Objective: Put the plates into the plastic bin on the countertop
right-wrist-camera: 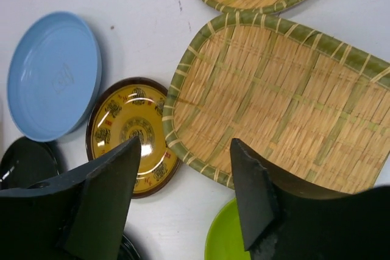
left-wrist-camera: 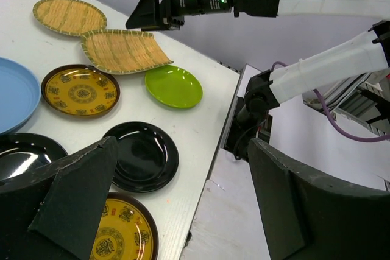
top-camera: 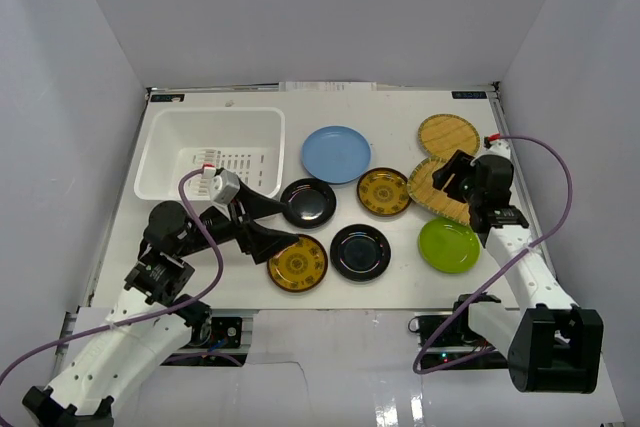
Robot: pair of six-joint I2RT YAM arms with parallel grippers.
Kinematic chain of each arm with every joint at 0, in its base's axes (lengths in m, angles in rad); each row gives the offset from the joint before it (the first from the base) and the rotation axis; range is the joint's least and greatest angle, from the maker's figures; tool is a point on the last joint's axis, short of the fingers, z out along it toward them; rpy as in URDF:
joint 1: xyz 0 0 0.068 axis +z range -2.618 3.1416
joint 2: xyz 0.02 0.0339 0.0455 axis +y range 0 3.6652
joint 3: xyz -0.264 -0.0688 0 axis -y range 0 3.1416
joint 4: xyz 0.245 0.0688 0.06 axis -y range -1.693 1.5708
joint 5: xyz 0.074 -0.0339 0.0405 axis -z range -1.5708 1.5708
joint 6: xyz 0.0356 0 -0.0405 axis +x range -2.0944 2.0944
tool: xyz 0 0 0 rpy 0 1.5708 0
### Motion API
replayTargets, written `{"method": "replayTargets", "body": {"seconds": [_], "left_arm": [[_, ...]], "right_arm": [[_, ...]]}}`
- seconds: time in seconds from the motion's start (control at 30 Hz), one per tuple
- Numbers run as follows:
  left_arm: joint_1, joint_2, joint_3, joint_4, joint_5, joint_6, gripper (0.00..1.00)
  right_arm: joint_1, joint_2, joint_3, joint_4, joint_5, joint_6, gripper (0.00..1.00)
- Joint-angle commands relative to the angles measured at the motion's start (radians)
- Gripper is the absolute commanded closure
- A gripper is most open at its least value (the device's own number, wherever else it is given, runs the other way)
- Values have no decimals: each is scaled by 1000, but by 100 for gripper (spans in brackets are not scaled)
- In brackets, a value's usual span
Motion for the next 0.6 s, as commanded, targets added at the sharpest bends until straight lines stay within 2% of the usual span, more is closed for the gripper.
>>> {"method": "replayTargets", "body": {"seconds": [0.0,0.1,0.23,0.3,0.37,0.4,0.43,0.57], "left_arm": [[-32,-6,43,-40,-41,33,2],[-56,5,45,-50,-64,42,2],[-78,16,46,-57,-70,50,2],[-84,20,48,-59,-80,50,2],[-82,25,49,-62,-89,48,2],[-84,28,49,-62,-93,46,2],[-84,33,49,-62,-103,46,2],[-84,66,51,-67,-124,45,2]], "right_arm": [[-83,21,49,92,-54,62,35],[-177,47,34,185,-195,152,52],[-215,88,50,227,-245,171,53],[-203,146,84,242,-350,144,54],[-136,247,183,178,-383,60,52],[-100,278,225,129,-343,23,50],[-13,304,257,81,-311,-8,50],[122,472,432,40,-205,-106,50]]}}
